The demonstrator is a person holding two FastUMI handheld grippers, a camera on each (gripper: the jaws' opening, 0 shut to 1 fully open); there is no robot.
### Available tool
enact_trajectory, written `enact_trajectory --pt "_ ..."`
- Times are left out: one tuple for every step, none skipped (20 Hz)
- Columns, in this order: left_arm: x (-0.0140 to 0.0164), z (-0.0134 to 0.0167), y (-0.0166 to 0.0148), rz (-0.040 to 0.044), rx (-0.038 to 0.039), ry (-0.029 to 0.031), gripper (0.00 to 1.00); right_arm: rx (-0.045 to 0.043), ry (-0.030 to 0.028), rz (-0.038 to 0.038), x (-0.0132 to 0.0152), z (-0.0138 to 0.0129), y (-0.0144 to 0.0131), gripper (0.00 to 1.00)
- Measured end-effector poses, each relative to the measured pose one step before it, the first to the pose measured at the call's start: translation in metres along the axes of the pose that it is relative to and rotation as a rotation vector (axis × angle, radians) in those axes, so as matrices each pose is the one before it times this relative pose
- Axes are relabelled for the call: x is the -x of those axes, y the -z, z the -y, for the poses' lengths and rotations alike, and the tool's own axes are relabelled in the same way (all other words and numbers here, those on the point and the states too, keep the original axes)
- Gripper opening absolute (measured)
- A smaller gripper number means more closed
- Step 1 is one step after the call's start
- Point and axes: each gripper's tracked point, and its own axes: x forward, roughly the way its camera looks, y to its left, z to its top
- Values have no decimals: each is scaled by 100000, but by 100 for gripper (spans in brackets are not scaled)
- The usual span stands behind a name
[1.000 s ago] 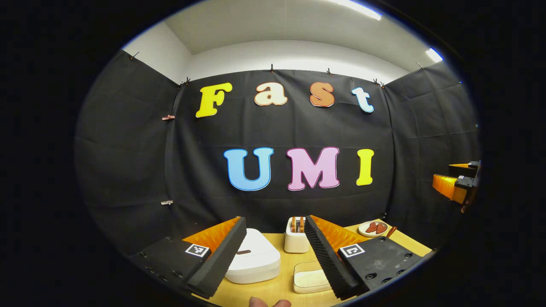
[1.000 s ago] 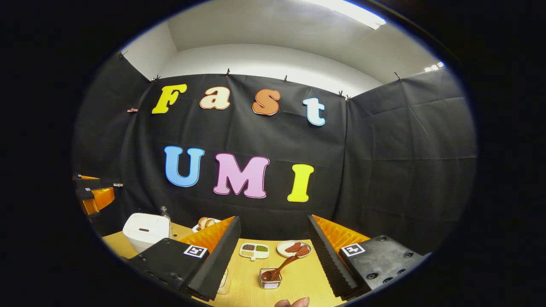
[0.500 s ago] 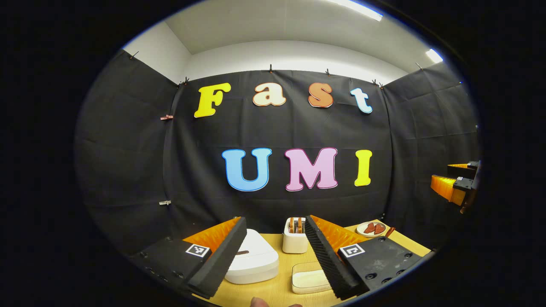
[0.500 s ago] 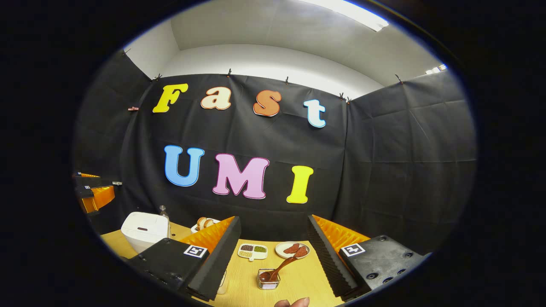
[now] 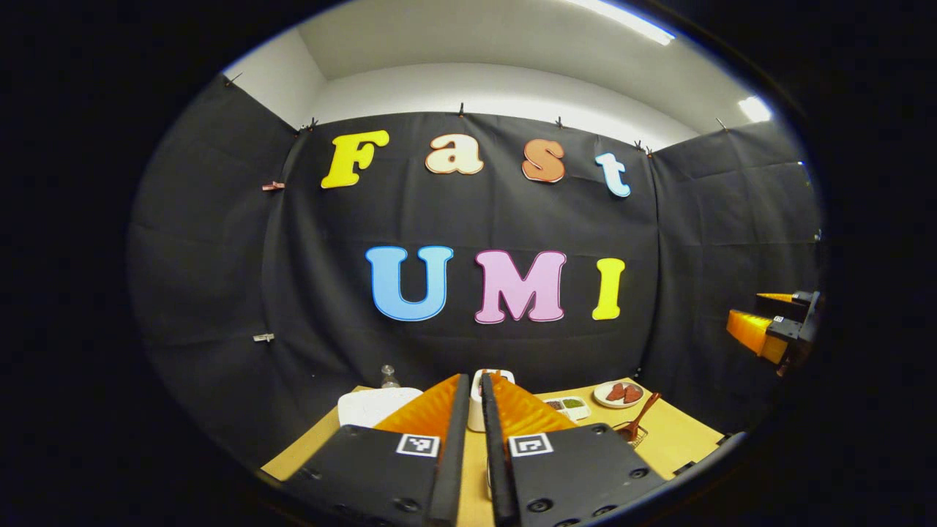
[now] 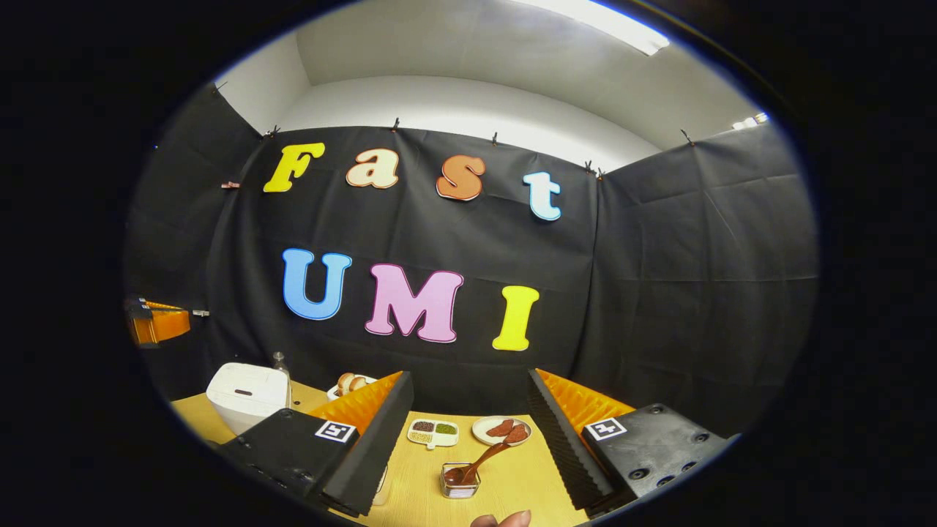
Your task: Close the left gripper, press the button to open the rice cooker; take a wooden spoon from the chopstick holder with the right hand, scoop a spoonful of rice and pour it into the rice cooker, then put the wooden spoon back into the chopstick holder.
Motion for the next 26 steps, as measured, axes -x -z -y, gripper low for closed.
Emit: enact_trajectory --pt "-100 -584 -198 660 437 12 9 219 250 -49 -28 101 64 98" --pt "-323 -390 -221 343 159 969 9 309 74 32 -77 46 20 98" --pt "-354 -68 104 -142 353 1961 7 261 -28 12 15 -47 -10 98" --pt "-243 -433 59 -677 22 1014 7 133 -222 -149 -90 -70 16 98" --pt "-346 -979 374 -1484 -440 -26 7 113 -124 -135 -93 -87 96 98" --pt "-514 -1085 170 -1764 -513 -507 6 98 58 -86 -13 -3 16 98" --pt "-707 -1030 432 -2289 -227 -568 6 26 3 65 -56 20 -26 98" --pt "-757 -1332 493 -2905 592 -1010 9 94 140 63 42 -7 -9 98" --pt "-968 -1194 1058 -4297 1841 -95 6 334 421 38 -9 16 53 98" --pt "-1065 -1026 985 -5048 2435 256 6 562 626 153 -93 81 47 98" --pt "-1093 -1003 1110 -4837 2660 468 6 672 444 -46 -40 130 118 98" --pt "-1189 -958 932 -4735 2719 800 6 771 587 -291 -70 86 193 98" --pt "-1539 -789 714 -4416 3312 1558 6 1000 1116 -447 26 216 158 98" --pt "-1341 -736 621 -3733 4112 1407 6 1211 1590 -37 -67 308 103 98" --pt "-1354 -625 562 -3253 4443 2079 6 1189 1015 284 -69 166 -99 98" --pt "-1181 -568 519 -3323 3781 2353 6 1092 430 374 0 -11 -56 98" --pt "-1094 -803 700 -3136 2675 1275 6 906 219 -122 49 -114 45 98" --pt "-1102 -746 566 -3097 1987 804 6 28 201 -711 -17 -27 22 98" --pt "-1143 -765 580 -3352 1934 513 6 -806 -164 -594 -41 -186 51 98" --pt "-955 -758 520 -3348 1605 -232 6 -1020 122 -198 -24 -123 -125 98" --pt "-1052 -905 461 -3326 345 -920 6 -552 256 180 -173 -40 -283 97" --pt "-914 -835 392 -3438 -146 -1090 6 203 550 158 -202 -8 -85 98" --pt "-948 -680 548 -3103 251 -523 6 669 498 -46 -179 42 132 98" --pt "-861 -656 376 -3107 1435 -1098 6 624 422 -377 -138 86 168 98" --pt "-779 -452 180 -2281 1871 -907 7 318 143 -482 -105 -42 198 98" --pt "-583 -378 198 -2169 1650 -303 7 99 239 -322 -40 -44 55 98"
